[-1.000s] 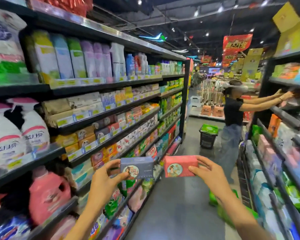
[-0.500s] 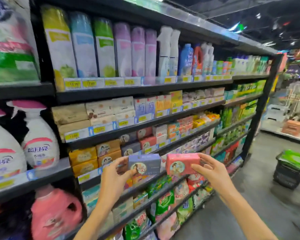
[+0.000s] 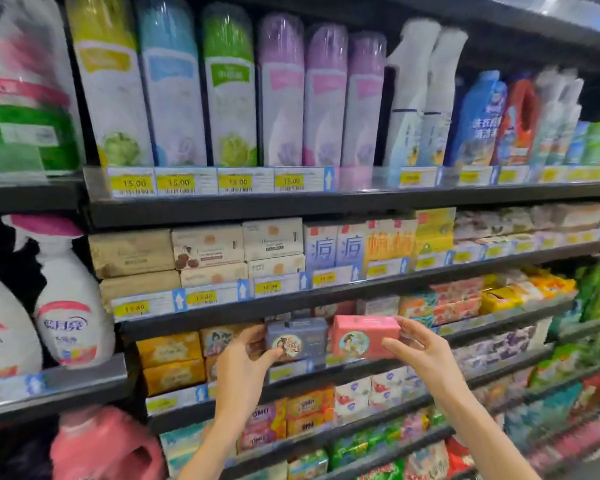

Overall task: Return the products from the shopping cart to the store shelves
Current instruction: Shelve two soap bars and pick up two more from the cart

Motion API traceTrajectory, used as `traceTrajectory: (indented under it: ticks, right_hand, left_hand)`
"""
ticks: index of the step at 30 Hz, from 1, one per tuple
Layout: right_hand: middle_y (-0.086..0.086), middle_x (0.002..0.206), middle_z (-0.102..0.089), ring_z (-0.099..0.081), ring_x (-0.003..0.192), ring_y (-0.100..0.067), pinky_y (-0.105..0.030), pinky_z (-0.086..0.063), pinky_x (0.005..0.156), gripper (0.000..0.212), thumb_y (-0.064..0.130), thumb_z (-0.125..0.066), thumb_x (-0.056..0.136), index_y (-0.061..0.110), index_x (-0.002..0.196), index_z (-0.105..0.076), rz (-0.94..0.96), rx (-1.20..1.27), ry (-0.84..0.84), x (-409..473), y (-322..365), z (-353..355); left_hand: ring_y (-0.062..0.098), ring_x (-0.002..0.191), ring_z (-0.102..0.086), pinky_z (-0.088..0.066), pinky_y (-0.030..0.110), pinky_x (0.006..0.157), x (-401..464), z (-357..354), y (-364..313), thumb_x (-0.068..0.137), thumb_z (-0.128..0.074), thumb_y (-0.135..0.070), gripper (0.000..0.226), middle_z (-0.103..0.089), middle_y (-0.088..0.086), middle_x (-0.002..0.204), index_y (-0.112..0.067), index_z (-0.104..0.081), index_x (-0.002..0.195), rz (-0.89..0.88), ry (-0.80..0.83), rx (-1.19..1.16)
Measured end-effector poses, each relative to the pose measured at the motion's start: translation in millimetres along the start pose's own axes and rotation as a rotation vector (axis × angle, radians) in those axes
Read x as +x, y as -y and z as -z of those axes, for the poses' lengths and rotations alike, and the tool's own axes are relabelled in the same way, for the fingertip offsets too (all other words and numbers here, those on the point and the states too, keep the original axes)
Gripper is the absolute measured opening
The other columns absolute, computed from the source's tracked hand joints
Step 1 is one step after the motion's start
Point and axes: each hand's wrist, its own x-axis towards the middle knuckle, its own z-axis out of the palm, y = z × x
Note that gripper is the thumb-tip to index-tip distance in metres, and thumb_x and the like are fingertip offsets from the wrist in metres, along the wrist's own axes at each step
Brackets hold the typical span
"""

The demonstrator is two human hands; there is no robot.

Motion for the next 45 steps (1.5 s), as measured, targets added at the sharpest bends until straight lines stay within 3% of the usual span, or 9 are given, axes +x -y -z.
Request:
traceTrajectory:
  ticks: [4, 7, 10, 15, 20, 27, 32, 36, 45]
  right_hand:
    - [0.019, 0.11, -0.064, -0.057, 0.103, 0.009, -0.012, -0.05, 0.077, 0.043, 0.021, -0.082, 0.079, 0.029, 0.117, -0.063, 0.016, -0.033, 0.096, 38, -18, 3]
    - [0.018, 0.111, -0.065, -0.06, 0.104, 0.005, -0.011, -0.051, 0.076, 0.04, 0.022, -0.081, 0.079, 0.034, 0.113, -0.064, 0.024, -0.031, 0.149, 59, -30, 10]
    - [0.01, 0.119, -0.065, -0.062, 0.107, -0.002, -0.027, -0.051, 0.092, 0.053, 0.028, -0.083, 0.078, 0.025, 0.126, -0.063, 0.015, -0.049, 0.18, 74, -38, 16]
    - [0.009, 0.116, -0.062, -0.06, 0.107, -0.008, -0.026, -0.044, 0.091, 0.058, 0.029, -0.082, 0.079, 0.018, 0.131, -0.06, 0.033, -0.057, 0.204, 85, -41, 15]
    - [0.021, 0.105, -0.061, -0.059, 0.1, 0.001, -0.022, -0.044, 0.087, 0.047, 0.026, -0.081, 0.08, 0.025, 0.121, -0.06, 0.042, -0.034, 0.217, 88, -45, 10]
    - [0.019, 0.109, -0.064, -0.061, 0.103, 0.0, -0.026, -0.047, 0.09, 0.043, 0.028, -0.082, 0.079, 0.03, 0.116, -0.06, 0.043, -0.039, 0.189, 89, -54, 4]
    - [0.025, 0.103, -0.063, -0.062, 0.089, 0.017, -0.007, -0.048, 0.072, 0.041, 0.025, -0.081, 0.08, 0.029, 0.115, -0.06, 0.077, -0.047, 0.148, 87, -47, -6]
    - [0.024, 0.104, -0.066, -0.065, 0.096, 0.005, -0.025, -0.051, 0.087, 0.042, 0.035, -0.082, 0.079, 0.031, 0.115, -0.061, 0.118, -0.1, 0.091, 86, -45, -19]
    - [0.009, 0.111, -0.065, -0.061, 0.103, -0.005, -0.029, -0.049, 0.09, 0.037, 0.033, -0.074, 0.087, 0.025, 0.12, -0.06, 0.26, -0.208, -0.048, 77, -53, -37]
  left_hand:
    - [-0.01, 0.081, -0.06, -0.046, 0.01, 0.076, 1, -24, -1, 0.079, -0.083, -0.019, 0.036, -0.066, -0.02, 0.093, -0.025, -0.066, 0.11, 0.042, -0.088, 0.009]
    - [0.005, 0.093, -0.069, -0.056, 0.03, 0.091, 5, -36, -2, 0.079, -0.083, -0.019, 0.045, -0.075, -0.007, 0.107, -0.016, -0.069, 0.121, 0.072, -0.154, 0.029]
    - [0.01, 0.098, -0.071, -0.058, 0.042, 0.092, 10, -44, -1, 0.078, -0.083, -0.028, 0.048, -0.075, -0.004, 0.111, -0.018, -0.069, 0.122, 0.067, -0.21, 0.086]
    - [0.017, 0.098, -0.068, -0.056, 0.036, 0.091, 5, -62, -3, 0.082, -0.081, -0.022, 0.038, -0.064, 0.0, 0.117, -0.014, -0.071, 0.118, 0.023, -0.326, 0.309]
    - [0.021, 0.109, -0.063, -0.055, 0.043, 0.092, 2, -73, -1, 0.086, -0.076, -0.025, 0.048, -0.057, -0.002, 0.122, -0.021, -0.056, 0.129, 0.035, -0.398, 0.336]
    - [0.027, 0.122, -0.057, -0.052, 0.046, 0.098, 7, -71, 9, 0.089, -0.073, -0.02, 0.047, -0.049, 0.005, 0.136, -0.021, -0.055, 0.132, -0.095, -0.419, 0.438]
    - [0.026, 0.112, -0.062, -0.054, 0.039, 0.089, 11, -69, 15, 0.089, -0.072, -0.016, 0.043, -0.056, 0.005, 0.127, -0.018, -0.057, 0.129, -0.098, -0.417, 0.478]
    - [0.024, 0.109, -0.063, -0.057, 0.038, 0.087, 12, -64, 18, 0.089, -0.072, -0.018, 0.041, -0.056, 0.003, 0.128, -0.022, -0.059, 0.129, -0.11, -0.383, 0.516]
    - [0.025, 0.109, -0.062, -0.055, 0.037, 0.088, 14, -58, 20, 0.09, -0.071, -0.019, 0.039, -0.058, 0.005, 0.126, -0.022, -0.061, 0.127, -0.117, -0.365, 0.539]
